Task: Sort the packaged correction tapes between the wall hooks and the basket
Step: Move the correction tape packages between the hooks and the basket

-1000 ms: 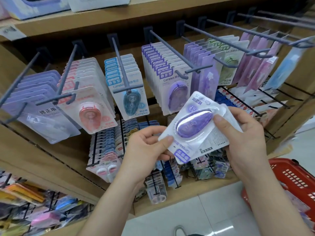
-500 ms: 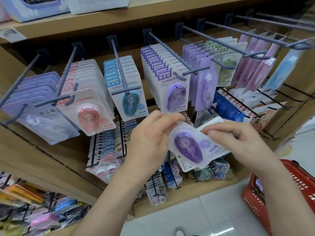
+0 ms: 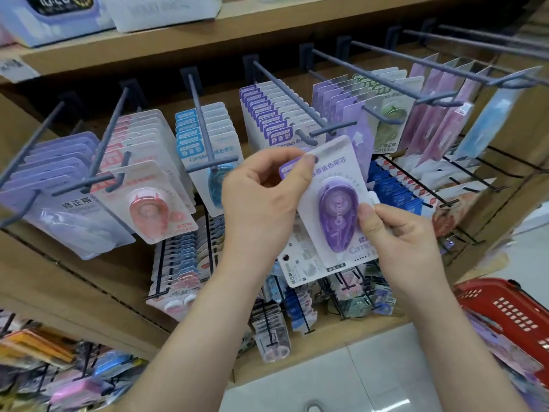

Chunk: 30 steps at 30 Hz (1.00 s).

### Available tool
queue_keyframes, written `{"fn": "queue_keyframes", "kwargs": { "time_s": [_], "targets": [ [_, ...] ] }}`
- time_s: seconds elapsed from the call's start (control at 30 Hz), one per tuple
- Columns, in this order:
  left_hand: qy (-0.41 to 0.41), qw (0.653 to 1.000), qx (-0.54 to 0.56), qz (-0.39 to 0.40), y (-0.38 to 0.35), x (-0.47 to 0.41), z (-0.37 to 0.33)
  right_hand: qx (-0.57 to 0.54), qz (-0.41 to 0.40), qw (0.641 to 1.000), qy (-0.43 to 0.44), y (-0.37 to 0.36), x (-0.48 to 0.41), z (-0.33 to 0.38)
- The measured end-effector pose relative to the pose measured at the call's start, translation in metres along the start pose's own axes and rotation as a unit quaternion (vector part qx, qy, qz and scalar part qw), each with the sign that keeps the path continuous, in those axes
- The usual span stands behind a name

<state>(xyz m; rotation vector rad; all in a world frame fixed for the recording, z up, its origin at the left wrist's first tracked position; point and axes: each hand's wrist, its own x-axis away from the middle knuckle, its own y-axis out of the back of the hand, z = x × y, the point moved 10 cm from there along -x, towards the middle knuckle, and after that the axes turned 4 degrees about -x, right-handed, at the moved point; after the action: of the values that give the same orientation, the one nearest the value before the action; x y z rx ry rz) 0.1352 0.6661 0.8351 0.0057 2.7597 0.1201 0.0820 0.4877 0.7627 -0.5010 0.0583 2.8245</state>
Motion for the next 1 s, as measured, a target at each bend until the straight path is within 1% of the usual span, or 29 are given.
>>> {"fn": "queue_keyframes", "kwargs": {
  "time_s": [0.13,0.23,0.3,0.47,0.57,0.67,0.73,0.8,0.87,0.93,1.0],
  "targets": [
    [-0.021,0.998,-0.002,-0.062,0.000,-0.006,-0.005,-0.020,-0.005,1.000,-0.009,-0.010,-0.003,-0.001],
    [-0.025,0.997,-0.014,-0.076,-0.003,-0.009,-0.004,-0.043,-0.013,0.999,-0.020,-0.010,-0.005,-0.005],
    [-0.017,0.997,-0.011,-0.073,-0.005,-0.012,0.000,-0.059,-0.017,0.998,-0.031,-0.011,-0.007,-0.011],
    [0.046,0.997,0.036,-0.052,-0.009,-0.015,0.016,-0.094,-0.022,0.993,-0.063,-0.016,-0.008,-0.020],
    [0.045,0.998,0.049,-0.006,-0.013,0.001,0.017,-0.106,-0.024,0.992,-0.067,-0.019,-0.008,-0.020],
    [0.028,0.999,0.027,0.038,-0.010,0.024,0.022,-0.096,-0.034,0.992,-0.070,-0.018,-0.008,-0.020],
    [-0.003,0.999,-0.011,0.049,-0.007,0.033,0.021,-0.092,-0.037,0.992,-0.073,-0.019,-0.008,-0.021],
    [-0.015,0.998,-0.049,0.037,-0.004,0.033,0.021,-0.079,-0.035,0.993,-0.083,-0.019,-0.008,-0.023],
    [0.020,0.998,-0.052,0.012,-0.001,0.028,0.028,-0.071,-0.049,0.991,-0.101,-0.012,-0.007,-0.027],
    [0.048,0.997,-0.061,-0.010,0.003,0.019,0.040,-0.030,-0.090,0.990,-0.108,0.006,-0.005,-0.030],
    [0.044,0.994,-0.094,-0.022,0.005,0.010,0.048,0.016,-0.128,0.986,-0.101,0.026,-0.001,-0.029]
  ]
}}
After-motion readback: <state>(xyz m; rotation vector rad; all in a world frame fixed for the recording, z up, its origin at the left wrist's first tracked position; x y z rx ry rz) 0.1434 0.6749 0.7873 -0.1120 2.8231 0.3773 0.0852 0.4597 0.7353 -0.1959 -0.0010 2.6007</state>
